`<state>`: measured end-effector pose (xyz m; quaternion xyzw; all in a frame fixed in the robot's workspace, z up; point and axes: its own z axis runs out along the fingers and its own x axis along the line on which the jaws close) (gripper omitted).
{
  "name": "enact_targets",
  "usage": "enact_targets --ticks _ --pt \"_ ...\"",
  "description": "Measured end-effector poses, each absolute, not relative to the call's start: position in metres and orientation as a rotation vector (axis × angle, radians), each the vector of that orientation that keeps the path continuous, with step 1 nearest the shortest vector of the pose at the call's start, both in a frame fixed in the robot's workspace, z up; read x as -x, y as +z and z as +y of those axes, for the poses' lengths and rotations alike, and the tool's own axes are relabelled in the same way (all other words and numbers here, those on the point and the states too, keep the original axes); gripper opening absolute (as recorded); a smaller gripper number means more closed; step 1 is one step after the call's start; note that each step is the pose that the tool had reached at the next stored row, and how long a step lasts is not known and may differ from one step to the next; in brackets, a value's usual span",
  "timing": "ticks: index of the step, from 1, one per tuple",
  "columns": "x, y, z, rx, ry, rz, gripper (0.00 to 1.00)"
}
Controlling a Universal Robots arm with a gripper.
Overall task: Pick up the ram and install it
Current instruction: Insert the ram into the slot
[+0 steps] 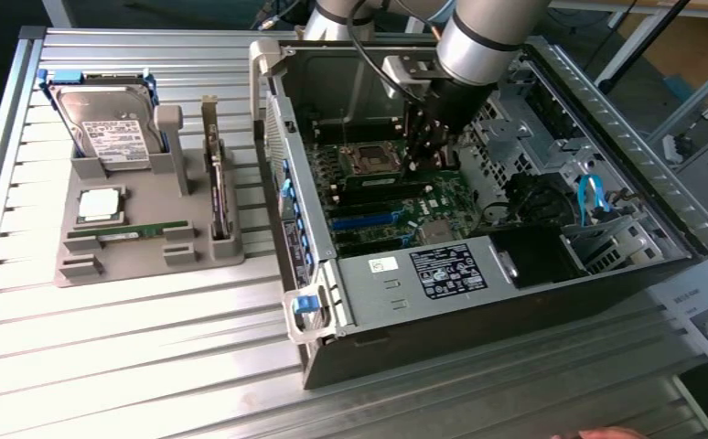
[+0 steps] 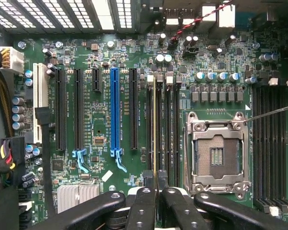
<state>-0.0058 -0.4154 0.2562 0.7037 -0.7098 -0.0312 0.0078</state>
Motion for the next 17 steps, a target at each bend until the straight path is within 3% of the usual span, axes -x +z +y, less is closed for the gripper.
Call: enact_targets --ticks 17 --pt "0.006 0.246 -0.415 -2.2 -0.097 -2.219 0.12"
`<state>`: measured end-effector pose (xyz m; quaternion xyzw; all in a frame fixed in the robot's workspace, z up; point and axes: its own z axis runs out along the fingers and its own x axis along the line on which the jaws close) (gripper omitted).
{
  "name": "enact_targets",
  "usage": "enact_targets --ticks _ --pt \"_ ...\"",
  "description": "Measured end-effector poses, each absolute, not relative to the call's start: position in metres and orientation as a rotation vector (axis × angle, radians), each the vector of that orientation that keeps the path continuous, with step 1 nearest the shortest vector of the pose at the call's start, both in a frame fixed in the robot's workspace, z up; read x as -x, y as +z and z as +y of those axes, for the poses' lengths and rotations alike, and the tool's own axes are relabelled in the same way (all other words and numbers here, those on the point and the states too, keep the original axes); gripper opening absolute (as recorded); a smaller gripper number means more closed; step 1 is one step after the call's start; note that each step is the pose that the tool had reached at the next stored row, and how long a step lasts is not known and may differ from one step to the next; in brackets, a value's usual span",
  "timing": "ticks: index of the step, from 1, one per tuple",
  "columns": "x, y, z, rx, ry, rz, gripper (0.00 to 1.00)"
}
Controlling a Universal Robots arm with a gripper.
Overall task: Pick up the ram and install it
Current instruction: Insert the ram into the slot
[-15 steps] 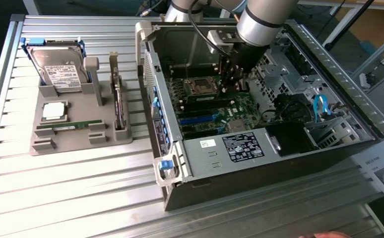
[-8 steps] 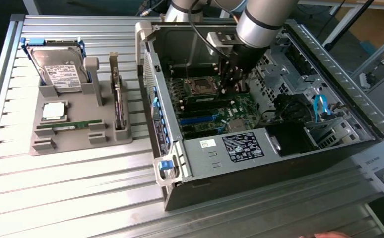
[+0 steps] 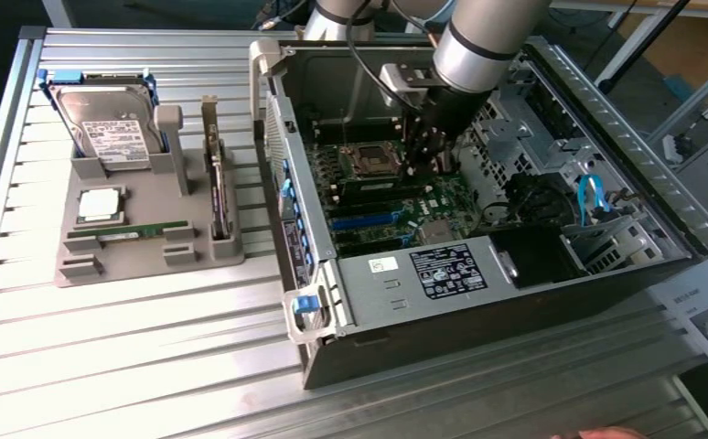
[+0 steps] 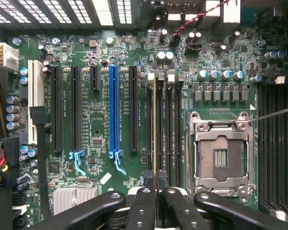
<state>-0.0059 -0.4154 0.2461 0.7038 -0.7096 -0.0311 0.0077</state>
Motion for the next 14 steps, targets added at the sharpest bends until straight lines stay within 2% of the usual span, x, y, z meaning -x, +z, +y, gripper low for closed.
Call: enact_targets --ticks 14 --pt "0.0059 0.2422 -0.416 -2.201 -0.097 -2.218 0.12"
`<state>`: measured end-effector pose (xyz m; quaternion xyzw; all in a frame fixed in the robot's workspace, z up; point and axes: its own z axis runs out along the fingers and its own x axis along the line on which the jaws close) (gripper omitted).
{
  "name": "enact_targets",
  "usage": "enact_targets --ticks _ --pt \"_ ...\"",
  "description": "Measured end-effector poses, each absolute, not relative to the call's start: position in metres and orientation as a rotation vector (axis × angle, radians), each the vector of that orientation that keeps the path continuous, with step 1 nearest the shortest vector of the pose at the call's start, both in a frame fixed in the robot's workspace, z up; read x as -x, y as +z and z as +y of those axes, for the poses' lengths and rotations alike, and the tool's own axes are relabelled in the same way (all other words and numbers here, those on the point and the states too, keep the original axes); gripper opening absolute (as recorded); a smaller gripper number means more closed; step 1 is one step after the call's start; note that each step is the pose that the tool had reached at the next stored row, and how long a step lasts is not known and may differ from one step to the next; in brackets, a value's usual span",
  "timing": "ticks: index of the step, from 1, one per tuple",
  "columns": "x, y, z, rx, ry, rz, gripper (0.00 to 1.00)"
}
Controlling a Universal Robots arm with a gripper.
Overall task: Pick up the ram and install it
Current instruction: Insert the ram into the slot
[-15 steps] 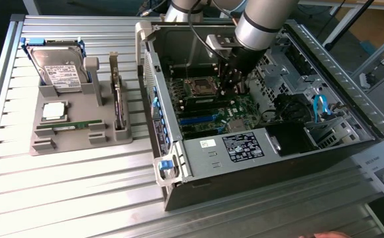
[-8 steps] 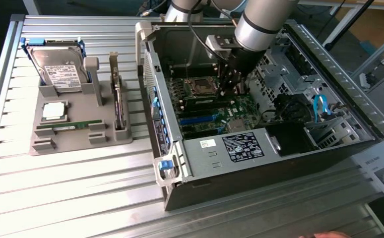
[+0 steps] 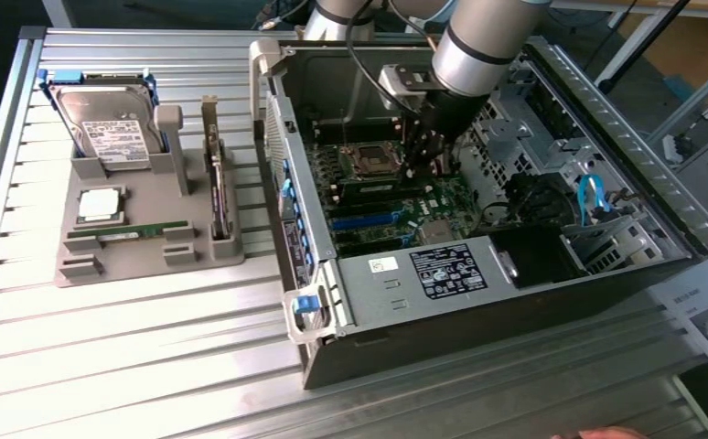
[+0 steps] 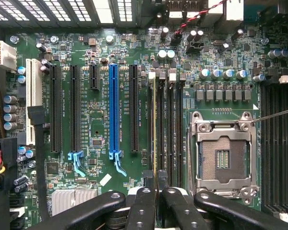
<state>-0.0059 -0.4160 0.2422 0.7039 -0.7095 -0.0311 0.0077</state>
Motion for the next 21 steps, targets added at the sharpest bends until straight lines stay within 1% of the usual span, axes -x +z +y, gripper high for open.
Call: enact_targets --ticks 21 --pt "0.0059 0.2408 -0.416 -2.201 -0.097 -2.218 0.12"
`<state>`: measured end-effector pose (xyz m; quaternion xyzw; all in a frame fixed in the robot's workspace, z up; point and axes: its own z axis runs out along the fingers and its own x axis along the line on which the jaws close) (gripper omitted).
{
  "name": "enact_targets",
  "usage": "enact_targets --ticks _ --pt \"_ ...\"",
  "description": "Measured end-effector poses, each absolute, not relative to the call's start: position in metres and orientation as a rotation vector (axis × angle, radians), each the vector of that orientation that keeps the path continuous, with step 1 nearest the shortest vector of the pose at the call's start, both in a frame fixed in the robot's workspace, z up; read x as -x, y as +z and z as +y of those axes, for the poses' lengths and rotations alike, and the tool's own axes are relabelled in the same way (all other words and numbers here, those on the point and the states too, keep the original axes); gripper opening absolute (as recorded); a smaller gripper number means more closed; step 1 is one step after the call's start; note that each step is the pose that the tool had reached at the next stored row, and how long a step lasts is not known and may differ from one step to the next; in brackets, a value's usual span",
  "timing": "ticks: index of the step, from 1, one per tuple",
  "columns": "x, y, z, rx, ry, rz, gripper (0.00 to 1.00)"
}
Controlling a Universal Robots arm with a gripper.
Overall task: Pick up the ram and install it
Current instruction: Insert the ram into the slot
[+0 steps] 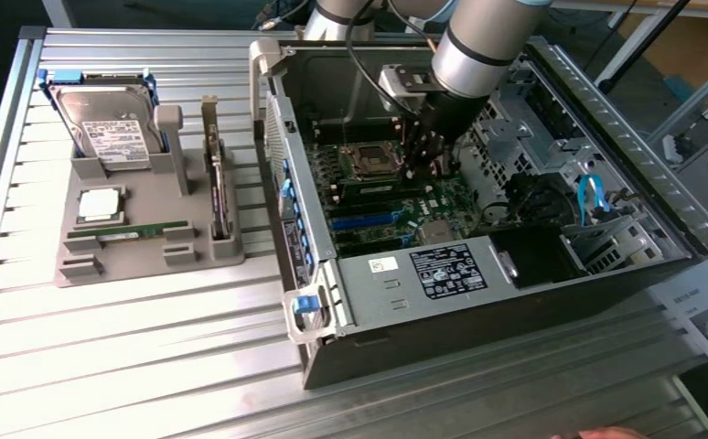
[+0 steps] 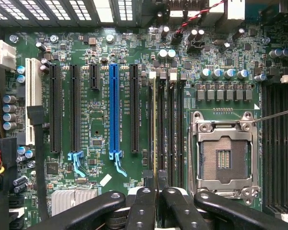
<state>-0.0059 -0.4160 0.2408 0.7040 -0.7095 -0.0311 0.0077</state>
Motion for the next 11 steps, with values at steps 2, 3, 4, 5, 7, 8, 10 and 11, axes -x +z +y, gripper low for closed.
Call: enact_targets --ticks 2,3,4,5,7,8,10,11 --pt "0.0059 0.2408 -0.416 -2.201 -0.097 -2.218 0.12" --pt "0.0059 0.2408 -0.416 -2.201 -0.097 -2.218 0.12" --pt "0.0059 0.2407 -0.416 -2.201 -0.097 -2.218 0.12" --pt "0.0059 0.2404 -0.4159 -2.201 -0.097 -2.218 0.12" --pt "0.0059 0.2392 -0.416 -2.201 -0.097 -2.218 0.12" --pt "0.0059 0.2389 -0.416 -2.201 -0.097 -2.218 0.12" --pt "0.0059 0.2387 -0.416 -2.201 -0.097 -2.218 0.12" --pt "0.0059 0.2386 -0.4159 -2.201 -0.097 -2.218 0.12"
